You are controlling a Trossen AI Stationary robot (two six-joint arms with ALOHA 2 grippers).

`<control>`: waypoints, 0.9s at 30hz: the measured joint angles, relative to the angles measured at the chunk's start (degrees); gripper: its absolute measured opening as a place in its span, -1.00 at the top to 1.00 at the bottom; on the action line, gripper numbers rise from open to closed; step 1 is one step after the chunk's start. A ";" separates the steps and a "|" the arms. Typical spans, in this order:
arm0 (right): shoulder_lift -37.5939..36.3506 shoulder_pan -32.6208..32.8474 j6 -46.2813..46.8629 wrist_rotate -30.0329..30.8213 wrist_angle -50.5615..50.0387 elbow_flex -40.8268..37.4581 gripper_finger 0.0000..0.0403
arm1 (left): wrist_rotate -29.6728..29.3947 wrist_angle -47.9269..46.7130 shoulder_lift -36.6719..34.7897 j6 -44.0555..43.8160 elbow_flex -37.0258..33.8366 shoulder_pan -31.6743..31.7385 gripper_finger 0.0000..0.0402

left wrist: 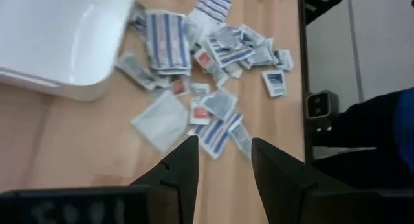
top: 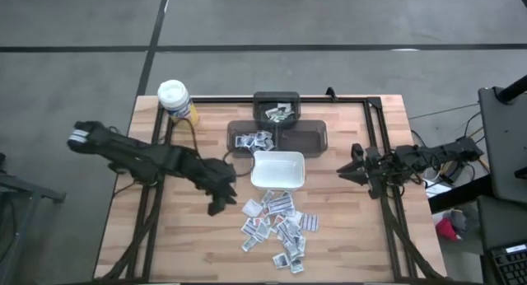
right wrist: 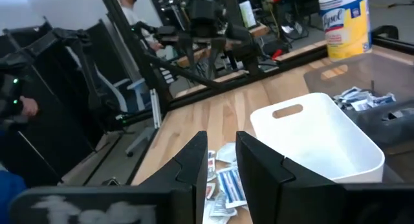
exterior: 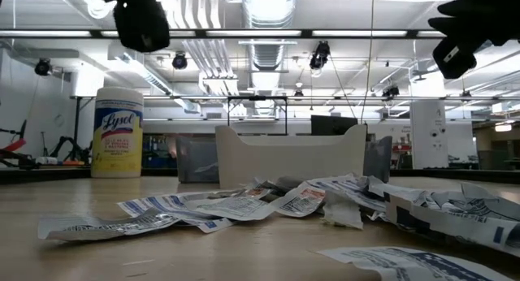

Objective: Pick & Place First Aid Supplies
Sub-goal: Put the alcohol pad into the left black bin

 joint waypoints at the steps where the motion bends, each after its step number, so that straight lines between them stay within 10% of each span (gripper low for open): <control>1: -0.82 0.00 0.00 -0.07 -0.03 -0.46 0.62 | -0.01 -0.20 1.85 -0.97 1.46 -0.56 0.32; 27: -3.33 0.00 -5.23 -6.01 -0.47 -1.93 0.63 | -0.34 1.77 32.19 -20.84 16.89 -6.39 0.32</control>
